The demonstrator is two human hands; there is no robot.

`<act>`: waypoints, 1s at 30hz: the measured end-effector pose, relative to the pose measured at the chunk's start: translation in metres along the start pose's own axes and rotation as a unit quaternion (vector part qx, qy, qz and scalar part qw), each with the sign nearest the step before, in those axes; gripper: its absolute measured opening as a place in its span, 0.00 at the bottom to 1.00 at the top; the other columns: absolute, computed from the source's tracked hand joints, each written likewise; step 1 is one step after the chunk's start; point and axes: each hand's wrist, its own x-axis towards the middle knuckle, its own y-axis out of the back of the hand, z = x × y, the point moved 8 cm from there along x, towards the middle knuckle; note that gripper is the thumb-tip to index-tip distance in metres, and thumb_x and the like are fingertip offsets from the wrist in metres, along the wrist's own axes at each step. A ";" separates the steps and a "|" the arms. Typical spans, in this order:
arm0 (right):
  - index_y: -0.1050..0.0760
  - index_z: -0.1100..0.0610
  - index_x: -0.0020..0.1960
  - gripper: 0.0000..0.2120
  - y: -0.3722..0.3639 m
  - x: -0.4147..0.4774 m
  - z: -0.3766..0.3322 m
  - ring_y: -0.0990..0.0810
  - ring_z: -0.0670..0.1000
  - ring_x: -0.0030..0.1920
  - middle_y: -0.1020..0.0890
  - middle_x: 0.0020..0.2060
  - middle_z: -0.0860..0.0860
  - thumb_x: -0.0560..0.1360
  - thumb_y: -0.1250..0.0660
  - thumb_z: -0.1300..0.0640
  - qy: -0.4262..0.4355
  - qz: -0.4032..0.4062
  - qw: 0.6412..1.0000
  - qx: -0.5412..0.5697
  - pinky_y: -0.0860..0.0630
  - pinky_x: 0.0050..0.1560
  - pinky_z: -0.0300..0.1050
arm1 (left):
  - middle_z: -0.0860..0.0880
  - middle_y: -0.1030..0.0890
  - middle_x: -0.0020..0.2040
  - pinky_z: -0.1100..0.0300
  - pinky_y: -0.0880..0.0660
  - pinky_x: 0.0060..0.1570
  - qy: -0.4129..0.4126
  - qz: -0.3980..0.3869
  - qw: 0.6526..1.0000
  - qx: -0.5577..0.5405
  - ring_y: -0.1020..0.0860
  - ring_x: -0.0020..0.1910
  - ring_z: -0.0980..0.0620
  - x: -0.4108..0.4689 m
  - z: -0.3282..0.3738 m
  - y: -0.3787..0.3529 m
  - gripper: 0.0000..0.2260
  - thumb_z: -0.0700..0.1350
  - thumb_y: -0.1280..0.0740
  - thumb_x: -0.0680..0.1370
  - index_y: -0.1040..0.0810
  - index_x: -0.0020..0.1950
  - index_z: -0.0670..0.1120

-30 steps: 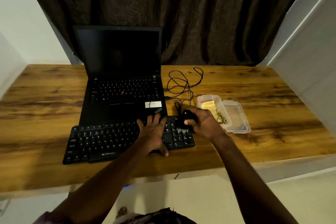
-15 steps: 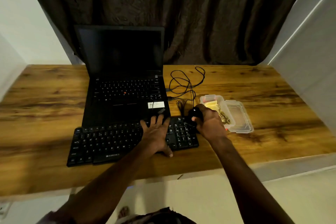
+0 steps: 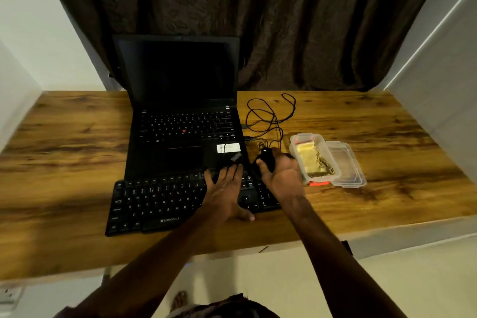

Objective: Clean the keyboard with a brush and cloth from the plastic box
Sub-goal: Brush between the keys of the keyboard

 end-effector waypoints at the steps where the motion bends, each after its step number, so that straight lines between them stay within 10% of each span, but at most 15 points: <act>1: 0.31 0.52 0.70 0.24 0.004 0.001 0.006 0.26 0.59 0.63 0.24 0.59 0.59 0.80 0.39 0.40 -0.006 0.015 1.000 -0.001 0.25 0.59 0.51 | 0.47 0.54 0.81 0.33 0.63 0.72 -0.010 0.006 1.000 -0.002 0.55 0.80 0.48 -0.003 -0.005 -0.001 0.64 0.73 0.27 0.61 0.60 0.81 0.46; 10: 0.27 0.52 0.64 0.27 -0.014 -0.005 -0.025 0.24 0.55 0.58 0.22 0.56 0.55 0.76 0.40 0.33 -0.008 0.011 1.000 0.004 0.21 0.57 0.51 | 0.50 0.51 0.81 0.46 0.69 0.70 -0.044 0.068 0.996 -0.043 0.55 0.80 0.51 -0.041 -0.076 -0.002 0.60 0.76 0.32 0.62 0.57 0.81 0.48; 19: 0.25 0.53 0.67 0.23 -0.038 -0.002 -0.065 0.21 0.54 0.61 0.20 0.59 0.53 0.77 0.32 0.41 0.005 -0.029 0.999 0.042 0.21 0.60 0.48 | 0.49 0.59 0.81 0.36 0.65 0.74 0.043 0.054 0.997 -0.037 0.62 0.79 0.49 -0.080 -0.176 -0.009 0.72 0.84 0.41 0.48 0.65 0.80 0.47; 30: 0.23 0.55 0.62 0.21 -0.082 -0.022 -0.154 0.17 0.51 0.48 0.16 0.48 0.52 0.77 0.33 0.41 0.089 -0.036 0.995 0.001 0.18 0.52 0.47 | 0.47 0.53 0.81 0.45 0.52 0.75 0.085 0.028 0.992 -0.087 0.52 0.79 0.46 -0.120 -0.266 0.002 0.71 0.76 0.29 0.50 0.61 0.81 0.46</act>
